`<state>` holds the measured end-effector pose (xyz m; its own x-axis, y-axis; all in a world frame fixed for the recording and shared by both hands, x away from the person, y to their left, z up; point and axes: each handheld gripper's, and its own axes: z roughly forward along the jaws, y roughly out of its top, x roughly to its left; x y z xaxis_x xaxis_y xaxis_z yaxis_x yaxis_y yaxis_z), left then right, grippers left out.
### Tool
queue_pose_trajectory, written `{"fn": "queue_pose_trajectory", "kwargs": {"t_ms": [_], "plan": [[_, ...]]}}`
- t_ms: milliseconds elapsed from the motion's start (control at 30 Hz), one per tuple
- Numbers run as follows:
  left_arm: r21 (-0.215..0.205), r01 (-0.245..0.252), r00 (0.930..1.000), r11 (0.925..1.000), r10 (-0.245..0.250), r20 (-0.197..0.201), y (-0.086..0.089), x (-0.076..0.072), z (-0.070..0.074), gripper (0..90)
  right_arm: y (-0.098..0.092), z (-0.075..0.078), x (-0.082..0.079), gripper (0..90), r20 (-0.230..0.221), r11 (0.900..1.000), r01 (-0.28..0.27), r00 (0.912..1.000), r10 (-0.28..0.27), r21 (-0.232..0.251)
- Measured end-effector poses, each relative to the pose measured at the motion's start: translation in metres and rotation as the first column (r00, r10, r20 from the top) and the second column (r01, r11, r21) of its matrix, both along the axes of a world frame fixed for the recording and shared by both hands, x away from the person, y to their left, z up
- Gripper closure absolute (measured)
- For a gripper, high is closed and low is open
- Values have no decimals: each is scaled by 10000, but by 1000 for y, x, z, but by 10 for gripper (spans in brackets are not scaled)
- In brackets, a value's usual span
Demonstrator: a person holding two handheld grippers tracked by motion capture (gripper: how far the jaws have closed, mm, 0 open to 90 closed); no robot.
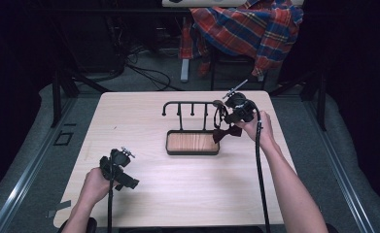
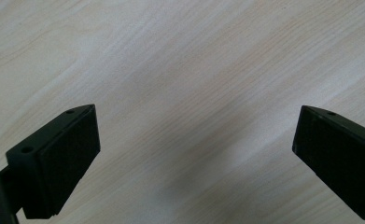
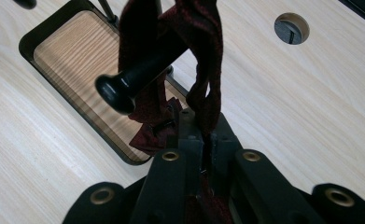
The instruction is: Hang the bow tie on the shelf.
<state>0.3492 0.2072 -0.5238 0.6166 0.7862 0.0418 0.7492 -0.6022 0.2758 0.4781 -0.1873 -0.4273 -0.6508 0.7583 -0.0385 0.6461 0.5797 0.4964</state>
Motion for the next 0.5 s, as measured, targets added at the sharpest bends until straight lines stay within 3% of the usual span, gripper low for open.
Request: {"fn": "queue_pose_trajectory", "kwargs": {"t_ms": [500], "plan": [[-4,1,10000,10000,-1,-8,0,0,0,9,-1,-3,0,803,-310,9999,50,9995,-45,165]]}}
